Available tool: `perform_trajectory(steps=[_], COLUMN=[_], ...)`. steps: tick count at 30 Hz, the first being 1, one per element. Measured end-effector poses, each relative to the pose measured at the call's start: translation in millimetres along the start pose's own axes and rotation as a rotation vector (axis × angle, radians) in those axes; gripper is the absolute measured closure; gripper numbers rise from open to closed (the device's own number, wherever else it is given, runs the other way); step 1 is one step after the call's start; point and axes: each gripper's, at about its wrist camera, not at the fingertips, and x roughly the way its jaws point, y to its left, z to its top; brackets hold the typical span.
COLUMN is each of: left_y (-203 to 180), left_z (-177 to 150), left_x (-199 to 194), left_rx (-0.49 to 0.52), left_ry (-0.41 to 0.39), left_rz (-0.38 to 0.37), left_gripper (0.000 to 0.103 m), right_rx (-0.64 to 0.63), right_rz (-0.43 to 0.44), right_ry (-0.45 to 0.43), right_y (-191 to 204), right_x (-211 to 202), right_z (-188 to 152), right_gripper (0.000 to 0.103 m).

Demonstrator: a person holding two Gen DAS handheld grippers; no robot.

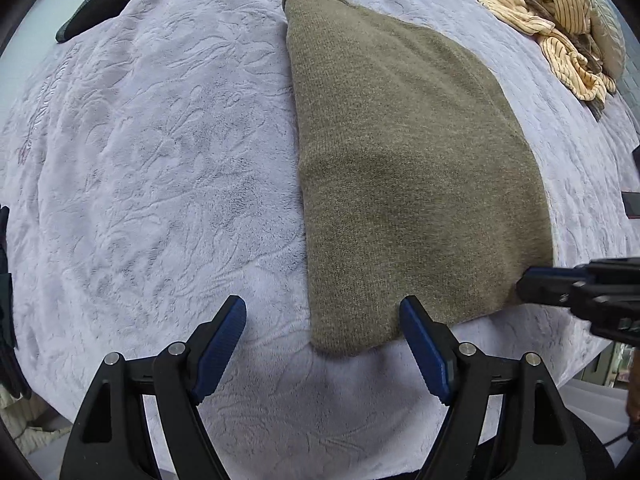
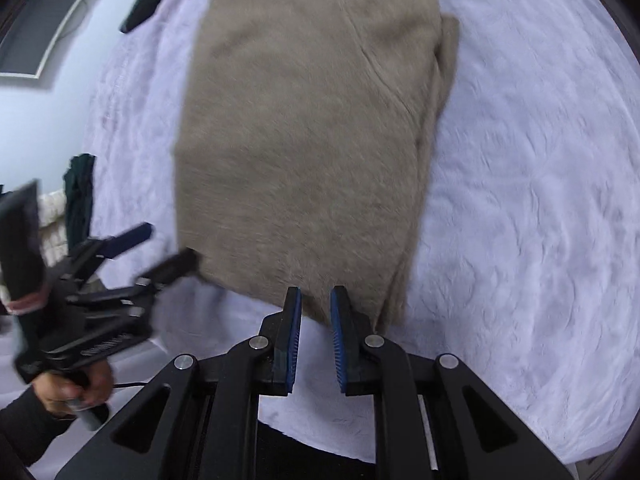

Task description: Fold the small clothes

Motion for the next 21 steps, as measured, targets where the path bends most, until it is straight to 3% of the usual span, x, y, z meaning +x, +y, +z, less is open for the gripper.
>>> perform_trajectory(steps=[1,3,11,13,15,19,21], left_y=[0.6,2.4,9.8,8.7,5.6,6.2,3.7], left_z=[0.4,-3.1,-1.2,1.6,3.1,3.9,5.2], left_x=[-3.4,-8.8,-31.3,-36.1,-40.2,-50.4,-53.2], left_rx=[0.0,-0.007,-0.027,-0.034,-0.038,-0.053,-0.049], left_ry=[0.005,0.007,-0.008,-0.008,-0.009,-0.008,-0.005], left_rz=[0.001,0.015,0.03,0.041,0.049,0.023,0.048], left_gripper=[0.022,0.0,0.0,0.0,0.0,0.0,0.0], right_rx=[0.021,0.069,0.008,0.0,-0.003,-0.003,0.004], right_rz=[-0.006,0.004,-0.105,-0.13,-0.154,-0.177,-0.186], right_ry=[0.014,0.028,0.022,0.017,-0.001,-0.058,-0.09], right_y=[-5.4,-14.7,-3.7,-0.8,0.7,13.2,21.3], right_x=[4.0,3.8,-22.0,-29.7,-39.5,-59.5,-67.3], right_z=[-1.9,-4.4,-8.3,-8.7,-8.9,-7.2,-5.5], right_gripper=[0.087,0.087,0.086,0.079,0.055,0.037,0.021])
